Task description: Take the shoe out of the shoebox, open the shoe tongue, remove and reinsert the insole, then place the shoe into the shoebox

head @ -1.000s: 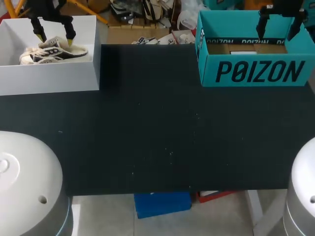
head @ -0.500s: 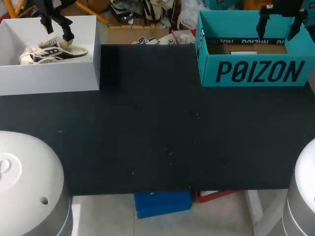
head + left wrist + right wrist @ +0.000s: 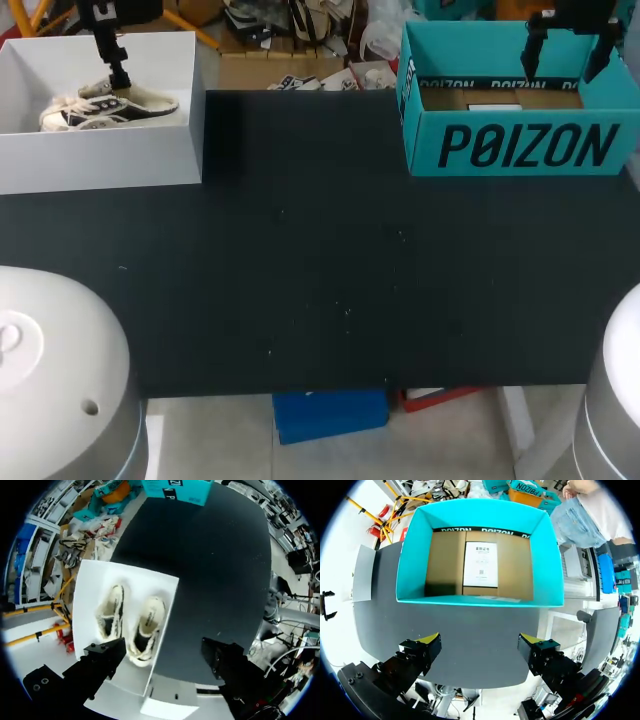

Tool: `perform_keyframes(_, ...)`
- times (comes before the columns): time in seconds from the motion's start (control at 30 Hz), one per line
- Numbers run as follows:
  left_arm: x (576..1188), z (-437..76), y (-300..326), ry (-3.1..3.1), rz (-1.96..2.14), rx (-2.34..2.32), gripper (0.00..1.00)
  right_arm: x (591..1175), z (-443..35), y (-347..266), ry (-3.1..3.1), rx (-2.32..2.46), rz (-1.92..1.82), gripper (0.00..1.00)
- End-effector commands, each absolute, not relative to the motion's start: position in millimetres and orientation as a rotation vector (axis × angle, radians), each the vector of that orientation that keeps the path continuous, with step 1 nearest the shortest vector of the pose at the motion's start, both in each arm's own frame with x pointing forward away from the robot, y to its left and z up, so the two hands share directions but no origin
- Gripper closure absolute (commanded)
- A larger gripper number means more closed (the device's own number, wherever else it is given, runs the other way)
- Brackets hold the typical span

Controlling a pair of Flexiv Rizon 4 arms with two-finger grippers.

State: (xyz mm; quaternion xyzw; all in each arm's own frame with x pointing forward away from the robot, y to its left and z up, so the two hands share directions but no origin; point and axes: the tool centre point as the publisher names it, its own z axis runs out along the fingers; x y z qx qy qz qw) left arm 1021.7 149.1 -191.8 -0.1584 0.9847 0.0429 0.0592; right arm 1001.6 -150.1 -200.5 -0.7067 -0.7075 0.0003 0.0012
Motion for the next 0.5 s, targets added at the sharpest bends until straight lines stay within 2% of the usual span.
perform_keyframes(0.03,1038,-201,171,2.992,0.05,0.188,0.3,1002,-200,-150,-2.221,-2.219,0.002,0.0)
perform_keyframes(0.07,1042,-203,174,2.994,0.059,0.185,0.4,1002,-200,-150,-2.221,-2.219,0.002,0.0)
perform_keyframes(0.2,1059,-211,185,3.007,0.056,0.213,0.51,1002,-200,-150,-2.221,-2.219,0.002,0.0)
perform_keyframes(0.23,1063,-213,186,3.007,0.055,0.214,0.5,1002,-200,-150,-2.221,-2.219,0.002,0.0)
perform_keyframes(0.3,1070,-216,189,3.008,0.052,0.215,0.4,1002,-200,-150,-2.221,-2.219,0.002,0.0)
perform_keyframes(0.37,1076,-219,192,3.009,0.055,0.217,0.42,1002,-200,-150,-2.221,-2.219,0.002,0.0)
perform_keyframes(0.5,1086,-225,196,3.014,0.061,0.213,0.38,1002,-200,-150,-2.221,-2.219,0.002,0.0)
